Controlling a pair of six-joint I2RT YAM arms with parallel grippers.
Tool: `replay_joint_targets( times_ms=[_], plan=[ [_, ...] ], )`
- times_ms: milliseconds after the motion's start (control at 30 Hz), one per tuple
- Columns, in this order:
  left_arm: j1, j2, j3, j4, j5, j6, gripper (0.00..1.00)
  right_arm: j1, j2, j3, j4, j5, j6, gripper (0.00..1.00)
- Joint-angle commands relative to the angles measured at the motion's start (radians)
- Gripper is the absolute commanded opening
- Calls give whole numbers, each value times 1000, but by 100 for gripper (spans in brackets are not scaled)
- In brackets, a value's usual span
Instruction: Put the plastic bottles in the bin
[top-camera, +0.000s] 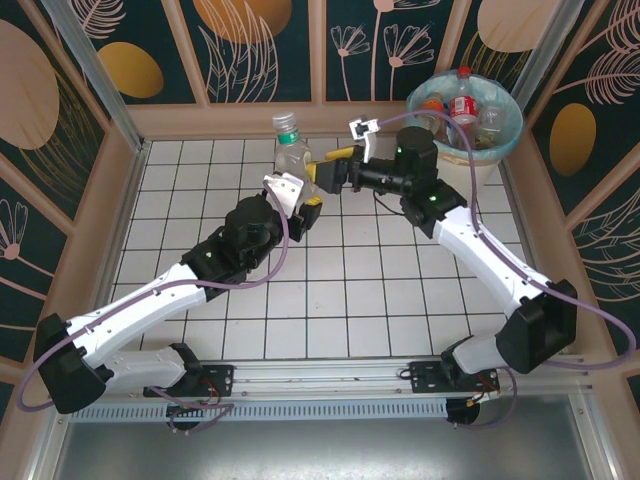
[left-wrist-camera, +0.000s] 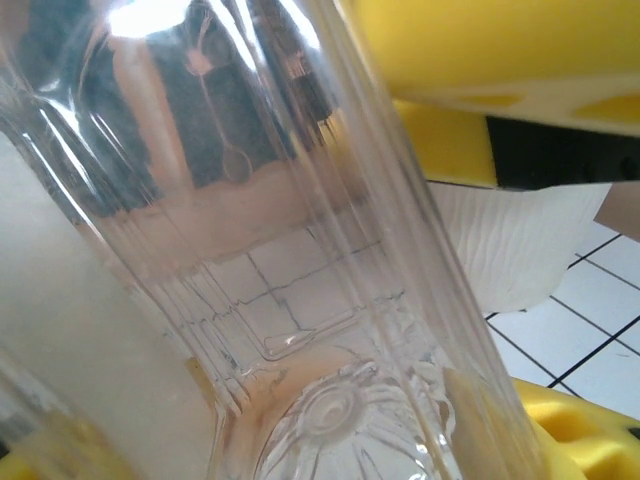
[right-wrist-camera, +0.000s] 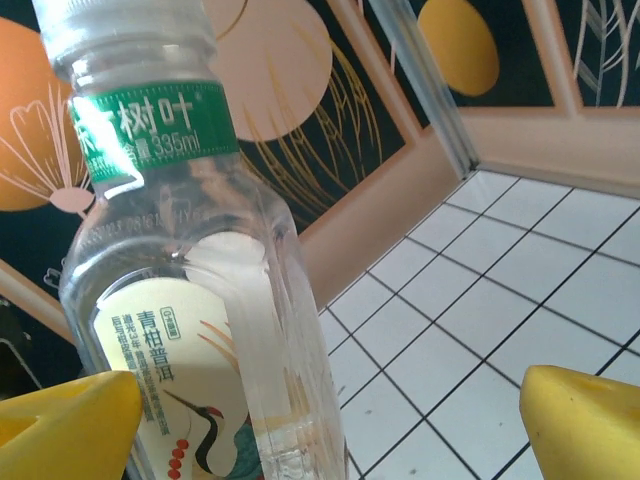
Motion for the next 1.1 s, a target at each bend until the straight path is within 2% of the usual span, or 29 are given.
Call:
replay_joint_targets(
  times_ms=[0, 267, 600, 867, 1000, 1067],
  plan=[
    [-7, -7, 18, 48, 31, 14, 31, 30, 24, 51, -26, -31, -41, 97],
    [-7, -4, 15, 52, 47, 6, 32, 49, 65, 49, 21, -162, -37, 97],
    [-7, -27, 11, 56, 79, -21, 31, 49, 28, -21, 92, -283, -51, 97],
    [-6, -14, 54, 8, 168, -43, 31, 49, 15, -25, 57, -244, -124, 97],
    [-7, -1, 78, -20, 203, -59, 31, 51, 3, -19, 59, -171, -138, 92],
    [-7, -3, 78, -19, 201, -64, 32, 53, -11, -28, 61, -117, -149, 86]
  ],
)
